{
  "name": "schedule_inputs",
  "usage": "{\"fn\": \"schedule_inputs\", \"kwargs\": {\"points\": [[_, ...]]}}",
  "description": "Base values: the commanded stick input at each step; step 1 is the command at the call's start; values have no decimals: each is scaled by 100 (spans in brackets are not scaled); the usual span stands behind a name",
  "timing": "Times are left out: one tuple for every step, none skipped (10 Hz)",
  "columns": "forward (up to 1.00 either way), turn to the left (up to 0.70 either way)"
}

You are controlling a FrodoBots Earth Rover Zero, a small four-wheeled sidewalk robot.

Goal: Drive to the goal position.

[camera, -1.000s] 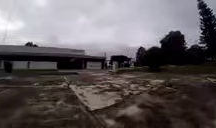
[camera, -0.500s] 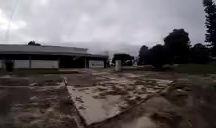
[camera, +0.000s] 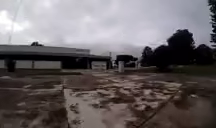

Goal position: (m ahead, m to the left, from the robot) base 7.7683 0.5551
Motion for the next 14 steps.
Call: {"fn": "schedule_inputs", "kwargs": {"points": [[70,0],[70,0],[70,-1],[70,-35],[70,-35],[70,-17],[70,-5],[70,0],[70,0],[70,0],[70,0],[70,0],[70,0],[70,0]]}}
